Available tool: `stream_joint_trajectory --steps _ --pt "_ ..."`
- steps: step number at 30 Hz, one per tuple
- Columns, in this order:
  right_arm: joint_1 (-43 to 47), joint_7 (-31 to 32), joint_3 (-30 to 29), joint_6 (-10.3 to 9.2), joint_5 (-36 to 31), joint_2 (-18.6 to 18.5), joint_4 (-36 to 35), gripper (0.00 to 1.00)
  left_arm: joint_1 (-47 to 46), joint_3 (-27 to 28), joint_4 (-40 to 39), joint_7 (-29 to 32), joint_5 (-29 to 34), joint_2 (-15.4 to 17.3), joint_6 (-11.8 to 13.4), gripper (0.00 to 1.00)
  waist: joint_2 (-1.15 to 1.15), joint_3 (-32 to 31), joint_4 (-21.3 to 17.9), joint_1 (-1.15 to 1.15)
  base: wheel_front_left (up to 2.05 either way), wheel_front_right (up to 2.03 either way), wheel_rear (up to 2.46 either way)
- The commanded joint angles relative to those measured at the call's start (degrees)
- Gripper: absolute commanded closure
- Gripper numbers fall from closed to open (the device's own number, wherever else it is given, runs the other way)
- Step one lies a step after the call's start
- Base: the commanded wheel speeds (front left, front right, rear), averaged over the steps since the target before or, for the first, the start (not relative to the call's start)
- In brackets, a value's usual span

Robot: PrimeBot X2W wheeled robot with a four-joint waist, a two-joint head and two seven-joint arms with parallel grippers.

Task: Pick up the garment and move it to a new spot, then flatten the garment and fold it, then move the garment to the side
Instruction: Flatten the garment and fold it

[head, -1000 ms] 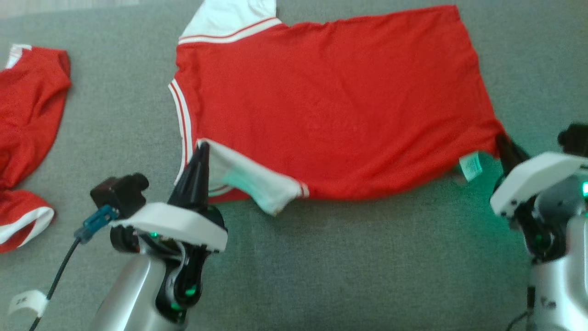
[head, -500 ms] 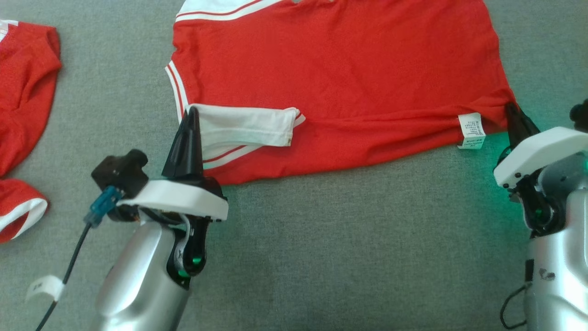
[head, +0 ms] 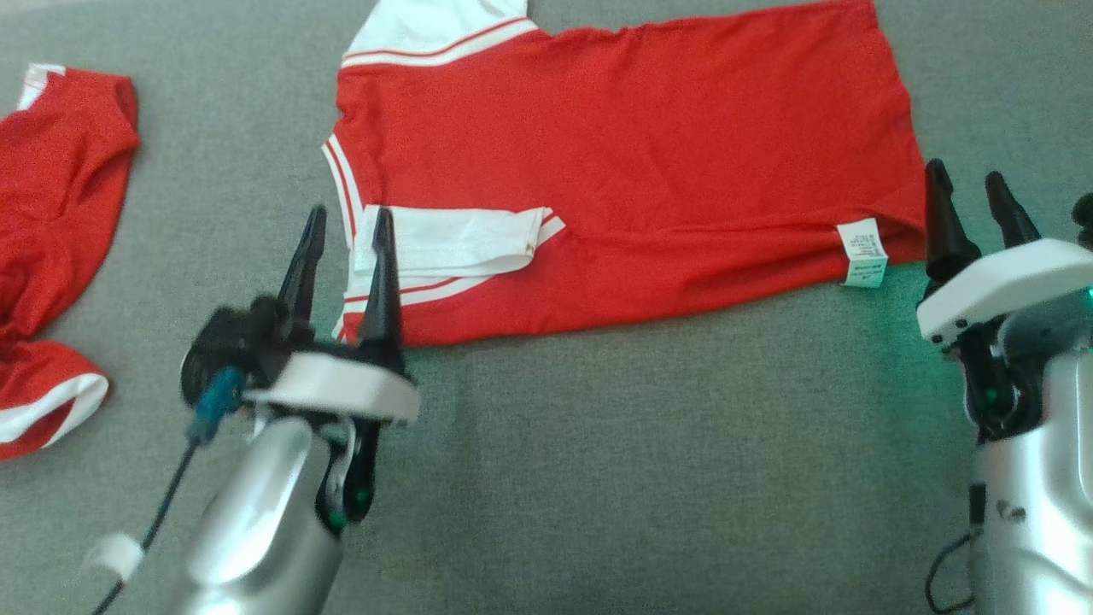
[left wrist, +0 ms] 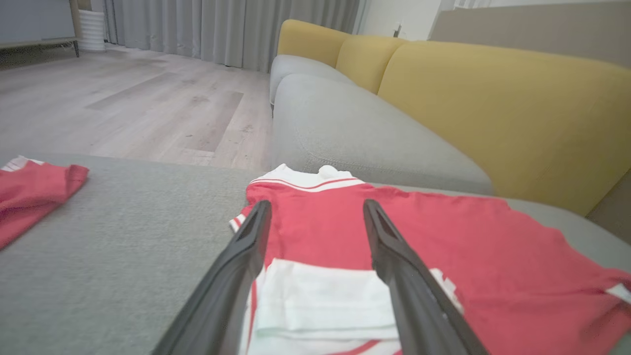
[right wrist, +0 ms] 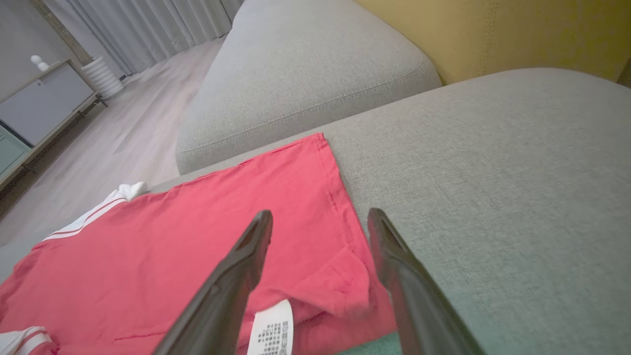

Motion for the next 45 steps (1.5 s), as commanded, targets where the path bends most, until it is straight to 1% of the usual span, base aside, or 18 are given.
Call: stream_joint_trajectory --steps 1,5,10,12,18,21,25,26,27,28,29,30,31,32,33,35,39,45 --pt "1.1 -1.2 1.0 0.41 0.2 -0.3 -2.9 0.00 1.9 1.6 -1.5 -0.8 2.2 2.5 1.5 0.00 0.00 -1.5 0.1 0.00 0.00 0.00 0.00" --pt "5.3 -1.0 0.7 0.41 -0.2 -0.3 -4.6 0.00 7.4 0.4 -0.7 2.1 3.8 4.4 4.6 0.00 0.00 -2.8 0.1 0.00 0.00 0.00 0.00" --pt "8.3 -0.2 -0.1 0.41 -0.5 -0.3 -6.0 0.00 9.2 0.0 -0.4 6.1 2.8 4.5 5.9 0.00 0.00 -2.7 -0.1 0.00 0.00 0.00 0.00" --pt "8.4 -0.2 -0.3 0.41 -1.3 -0.3 -6.1 0.00 8.4 0.0 0.3 6.9 2.4 4.1 6.1 0.00 0.00 -2.3 -0.2 0.00 0.00 0.00 0.00" --pt "7.4 -0.6 -0.1 0.41 -1.3 -0.3 -5.0 0.00 5.8 1.1 2.2 7.6 -0.5 1.9 5.3 0.00 0.00 -1.1 -0.7 0.00 0.00 0.00 0.00" --pt "6.9 -0.3 -0.1 0.41 -2.2 -0.3 -4.3 0.00 5.3 1.2 4.5 10.2 -1.3 1.5 6.4 0.00 0.00 -0.8 -0.8 0.00 0.00 0.00 0.00" --pt "6.0 0.3 -0.9 0.41 -5.6 -0.3 -3.3 0.00 4.9 1.5 7.4 13.8 -2.0 1.0 8.9 0.00 0.00 -0.3 -0.8 0.00 0.00 0.00 0.00" --pt "5.7 0.6 -1.2 0.41 -6.4 -0.3 -3.0 0.00 4.8 1.6 7.8 14.2 -2.1 1.0 9.4 0.05 0.00 -0.2 -0.8 0.00 0.00 0.00 0.00" --pt "5.4 1.0 -1.4 0.41 -7.1 -0.3 -2.5 0.00 4.9 1.6 8.3 14.8 -2.2 1.0 9.7 0.13 0.00 -0.1 -0.7 0.00 0.00 0.00 0.00" --pt "5.1 1.4 -1.3 0.41 -7.3 -0.3 -2.0 0.00 5.0 1.6 8.6 15.2 -2.3 0.9 9.9 0.44 0.00 0.0 -0.6 0.00 0.00 0.00 0.00" --pt "5.1 1.4 -1.3 0.41 -7.3 -0.3 -2.0 0.00 5.0 1.6 8.6 15.2 -2.3 0.9 9.9 0.44 0.00 0.0 -0.6 0.00 0.00 0.00 0.00" --pt "4.7 1.6 -1.1 0.41 -7.4 -0.3 -1.4 0.00 5.0 1.6 8.9 15.5 -2.5 0.9 10.0 0.58 0.00 0.1 -0.6 0.00 0.00 0.00 0.00" --pt "4.2 1.6 -0.8 0.41 -7.6 -0.3 -0.9 0.00 5.1 1.4 9.2 16.0 -2.6 0.9 10.0 0.68 0.00 0.3 -0.5 0.00 0.00 0.00 0.00" --pt "3.6 1.4 -0.7 0.41 -7.7 -0.3 -0.4 0.00 5.1 1.2 9.6 16.3 -2.6 0.9 9.9 0.75 0.00 0.4 -0.4 0.00 0.00 0.00 0.00" --pt "3.1 1.2 -0.6 0.41 -7.7 -0.3 0.2 0.00 5.0 1.0 9.9 16.5 -2.6 1.0 9.7 1.00 0.00 0.5 -0.3 0.00 0.00 0.00 0.00" --pt "1.8 1.0 -0.2 0.41 -7.7 -0.3 1.4 0.00 4.9 0.3 10.6 17.3 -2.7 0.9 9.1 1.00 0.00 0.8 -0.2 0.00 0.00 0.00 0.00" --pt "-0.8 0.4 0.1 0.41 -7.8 -0.3 4.1 0.00 4.3 -0.4 11.4 16.7 -2.5 0.8 8.0 1.00 0.00 1.2 0.1 0.00 0.00 0.00 0.00" --pt "-3.5 1.5 0.6 0.41 -11.4 -0.3 11.6 0.00 3.4 -1.2 12.1 15.1 -2.2 0.9 6.5 1.00 0.00 1.4 0.3 0.00 0.00 0.00 0.00"
